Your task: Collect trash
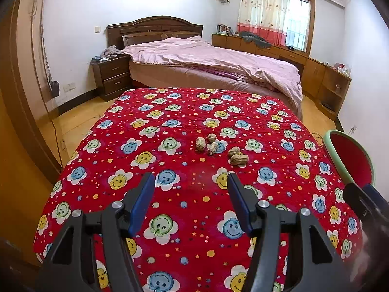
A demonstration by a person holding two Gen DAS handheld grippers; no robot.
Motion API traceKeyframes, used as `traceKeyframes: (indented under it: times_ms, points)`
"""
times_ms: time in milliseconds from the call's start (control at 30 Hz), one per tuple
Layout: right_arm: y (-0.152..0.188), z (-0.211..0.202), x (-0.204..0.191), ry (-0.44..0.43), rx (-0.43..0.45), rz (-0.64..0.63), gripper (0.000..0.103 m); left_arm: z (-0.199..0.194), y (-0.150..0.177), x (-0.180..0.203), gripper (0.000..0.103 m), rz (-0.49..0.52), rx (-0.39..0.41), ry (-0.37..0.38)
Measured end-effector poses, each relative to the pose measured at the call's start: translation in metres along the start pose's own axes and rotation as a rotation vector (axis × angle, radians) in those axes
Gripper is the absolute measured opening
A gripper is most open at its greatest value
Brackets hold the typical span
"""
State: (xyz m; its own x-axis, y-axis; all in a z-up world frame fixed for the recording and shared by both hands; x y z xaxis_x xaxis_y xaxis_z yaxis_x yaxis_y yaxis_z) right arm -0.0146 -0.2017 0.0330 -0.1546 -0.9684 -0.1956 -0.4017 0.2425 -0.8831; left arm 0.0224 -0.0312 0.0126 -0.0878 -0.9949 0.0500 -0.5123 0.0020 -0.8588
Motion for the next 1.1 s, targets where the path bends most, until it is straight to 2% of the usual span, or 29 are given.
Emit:
traceKeyframes:
  times_ms: [1100]
  points:
    - [0.0020,0.0007,-0.0051,-0.003,-0.005,-0.004,0.098,-0.0070,-0.0026,-0.0058,0.062,-0.012,0.020,-0.006]
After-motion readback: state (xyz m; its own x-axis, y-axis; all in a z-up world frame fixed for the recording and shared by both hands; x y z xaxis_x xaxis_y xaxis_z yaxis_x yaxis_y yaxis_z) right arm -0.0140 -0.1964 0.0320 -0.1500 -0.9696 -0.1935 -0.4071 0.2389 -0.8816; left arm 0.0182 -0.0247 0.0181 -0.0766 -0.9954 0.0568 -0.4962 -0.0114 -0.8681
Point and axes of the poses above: each gripper's, at about its wrist camera, not at the fingertips, and z roughly the way its jaws point, x to its right, y to its underside, the point moved 5 cm from there along z, roughly the way its jaws point, and after that the axes turned 8 degrees about x, right-handed, at the moved point
